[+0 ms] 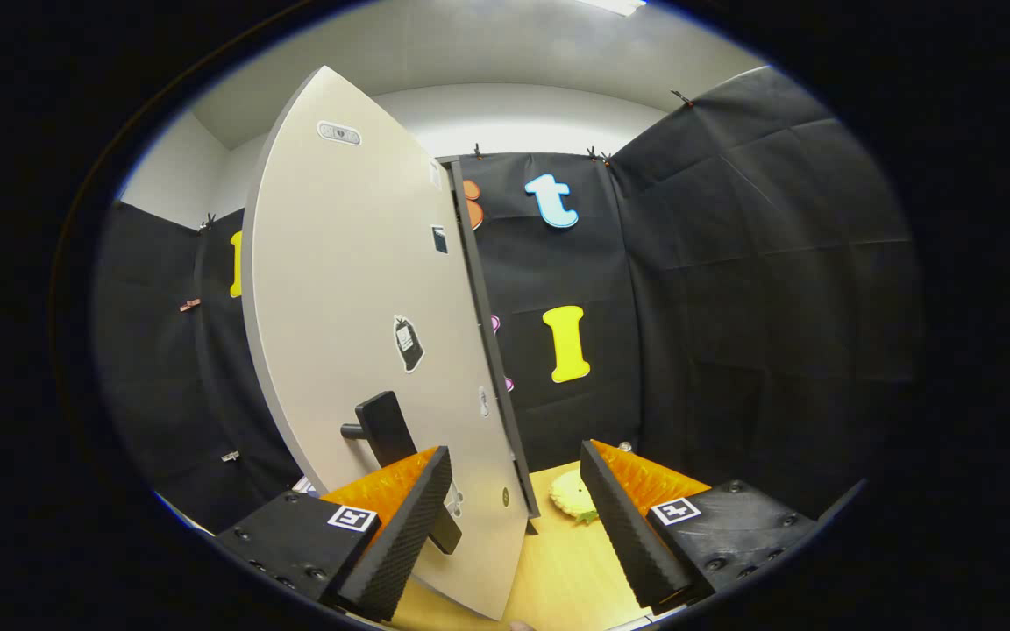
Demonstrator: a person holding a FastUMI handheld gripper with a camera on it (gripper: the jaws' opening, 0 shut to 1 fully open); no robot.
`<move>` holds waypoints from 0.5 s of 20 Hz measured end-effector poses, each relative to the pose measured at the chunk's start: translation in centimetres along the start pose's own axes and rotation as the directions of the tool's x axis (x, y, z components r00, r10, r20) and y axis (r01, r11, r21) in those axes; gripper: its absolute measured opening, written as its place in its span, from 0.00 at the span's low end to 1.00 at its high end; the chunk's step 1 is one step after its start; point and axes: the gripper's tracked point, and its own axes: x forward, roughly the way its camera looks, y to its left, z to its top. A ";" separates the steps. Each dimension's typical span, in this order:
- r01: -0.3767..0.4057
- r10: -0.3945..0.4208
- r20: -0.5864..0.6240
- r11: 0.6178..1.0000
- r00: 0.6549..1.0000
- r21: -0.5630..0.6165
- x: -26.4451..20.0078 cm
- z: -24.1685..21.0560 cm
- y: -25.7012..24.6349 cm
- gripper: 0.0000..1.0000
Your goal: Open the shoe cabinet door, grab the shoes and put them into the shoe cabinet, then close the shoe cabinet door.
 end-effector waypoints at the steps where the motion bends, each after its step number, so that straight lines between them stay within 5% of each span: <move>1: -0.007 0.007 -0.003 1.000 1.000 0.007 0.2 -0.4 1.2 0.97; 10: -0.115 0.117 0.044 0.992 0.992 -0.050 1.1 -2.1 13.2 0.98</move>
